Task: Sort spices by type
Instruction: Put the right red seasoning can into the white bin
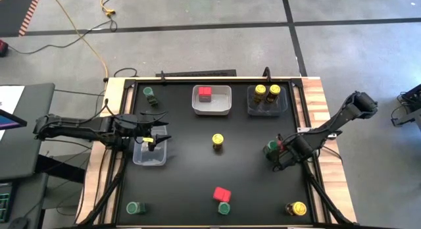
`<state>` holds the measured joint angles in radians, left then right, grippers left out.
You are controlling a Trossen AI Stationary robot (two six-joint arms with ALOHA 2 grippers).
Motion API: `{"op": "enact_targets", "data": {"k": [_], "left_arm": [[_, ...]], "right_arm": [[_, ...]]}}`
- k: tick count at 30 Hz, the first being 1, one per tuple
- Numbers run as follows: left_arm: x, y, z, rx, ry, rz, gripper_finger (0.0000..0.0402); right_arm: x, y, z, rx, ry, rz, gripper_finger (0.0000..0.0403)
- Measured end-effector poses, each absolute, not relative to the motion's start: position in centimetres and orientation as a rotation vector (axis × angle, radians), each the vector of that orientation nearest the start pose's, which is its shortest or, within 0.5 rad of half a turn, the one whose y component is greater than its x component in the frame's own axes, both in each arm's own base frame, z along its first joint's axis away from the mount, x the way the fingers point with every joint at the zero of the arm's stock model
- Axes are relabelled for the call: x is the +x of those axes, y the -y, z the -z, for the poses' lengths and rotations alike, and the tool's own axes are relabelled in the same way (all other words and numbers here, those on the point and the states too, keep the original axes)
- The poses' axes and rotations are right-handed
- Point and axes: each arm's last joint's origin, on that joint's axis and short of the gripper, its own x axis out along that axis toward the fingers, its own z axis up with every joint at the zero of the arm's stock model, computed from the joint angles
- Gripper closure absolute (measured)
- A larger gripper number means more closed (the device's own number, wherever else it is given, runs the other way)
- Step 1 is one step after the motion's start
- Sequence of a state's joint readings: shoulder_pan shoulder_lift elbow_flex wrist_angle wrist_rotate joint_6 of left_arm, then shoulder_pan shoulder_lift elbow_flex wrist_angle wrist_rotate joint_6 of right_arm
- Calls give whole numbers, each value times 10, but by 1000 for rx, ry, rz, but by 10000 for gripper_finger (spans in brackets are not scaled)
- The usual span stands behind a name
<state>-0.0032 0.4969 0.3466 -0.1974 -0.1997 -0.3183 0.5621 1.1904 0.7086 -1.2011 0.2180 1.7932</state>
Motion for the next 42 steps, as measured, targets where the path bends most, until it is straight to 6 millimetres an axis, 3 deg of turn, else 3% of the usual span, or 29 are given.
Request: {"op": "enact_targets", "data": {"k": [4,12,18,25,29,35,42], "left_arm": [[130,-5,-219,-279,-313,-248,72],[130,-5,-219,-306,-309,-252,72],[130,-5,-219,-306,-309,-252,72],[130,-5,-219,-306,-309,-252,72],[130,-5,-219,-321,-307,-254,72],[130,-5,-220,-325,-297,-253,72],[131,-7,-224,-294,-250,-301,72]], "right_arm": [[138,-80,-193,771,-1200,1022,164],[139,-89,-211,787,-1254,967,164],[132,-100,-242,815,-1284,996,164],[120,-110,-291,865,-1253,1026,164],[123,-112,-312,879,-1118,943,164],[139,-97,-331,744,-825,889,164],[179,-54,-344,541,-736,786,164]]}}
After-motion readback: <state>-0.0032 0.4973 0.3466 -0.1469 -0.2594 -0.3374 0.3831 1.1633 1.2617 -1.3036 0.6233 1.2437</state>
